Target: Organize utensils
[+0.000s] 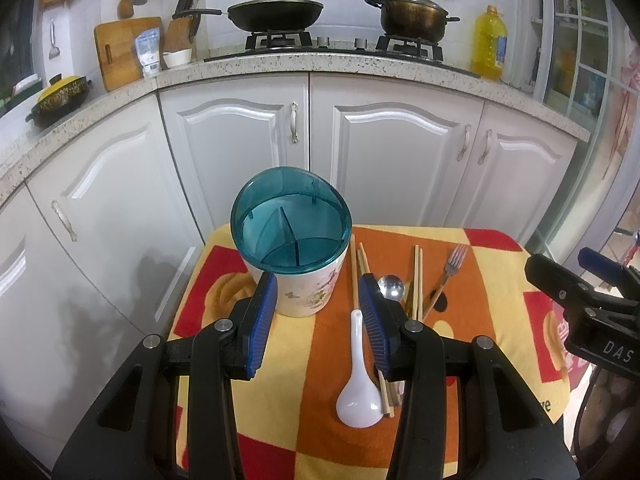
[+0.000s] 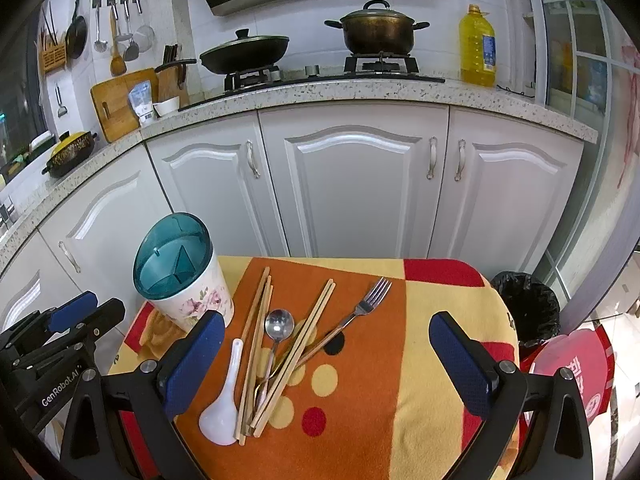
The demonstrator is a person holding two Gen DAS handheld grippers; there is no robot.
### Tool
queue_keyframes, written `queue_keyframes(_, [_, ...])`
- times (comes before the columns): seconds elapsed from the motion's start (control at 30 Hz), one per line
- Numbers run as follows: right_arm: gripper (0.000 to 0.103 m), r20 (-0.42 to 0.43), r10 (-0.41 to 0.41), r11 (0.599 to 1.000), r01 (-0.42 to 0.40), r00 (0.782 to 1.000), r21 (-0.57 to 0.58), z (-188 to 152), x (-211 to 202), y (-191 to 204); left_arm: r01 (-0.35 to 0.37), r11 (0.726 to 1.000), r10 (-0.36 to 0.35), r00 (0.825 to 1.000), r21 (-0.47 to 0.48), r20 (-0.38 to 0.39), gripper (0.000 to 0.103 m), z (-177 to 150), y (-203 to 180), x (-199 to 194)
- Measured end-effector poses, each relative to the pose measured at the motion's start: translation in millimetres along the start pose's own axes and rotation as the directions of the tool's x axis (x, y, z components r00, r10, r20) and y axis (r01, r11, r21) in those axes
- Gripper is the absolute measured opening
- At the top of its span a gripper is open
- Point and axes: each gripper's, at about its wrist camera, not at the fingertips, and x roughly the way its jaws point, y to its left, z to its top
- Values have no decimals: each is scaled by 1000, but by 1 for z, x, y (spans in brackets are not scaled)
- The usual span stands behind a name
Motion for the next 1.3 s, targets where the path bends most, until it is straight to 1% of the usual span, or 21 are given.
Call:
queue_keyframes(0.27, [102, -22, 23, 1000, -22, 1000, 19, -1, 1, -2, -2, 1000, 2, 1000, 2, 8, 42, 0, -2, -3])
queue_keyframes(0.7, [102, -35, 10, 1000, -10, 999, -1, -3, 4, -1, -2, 1000, 2, 1000, -5, 10, 42, 1, 0, -4])
queue_keyframes(1.3, [102, -42, 13, 1000, -13, 999, 2, -2, 5, -3, 0, 1000, 0, 1000, -6, -2, 42, -2, 0, -1])
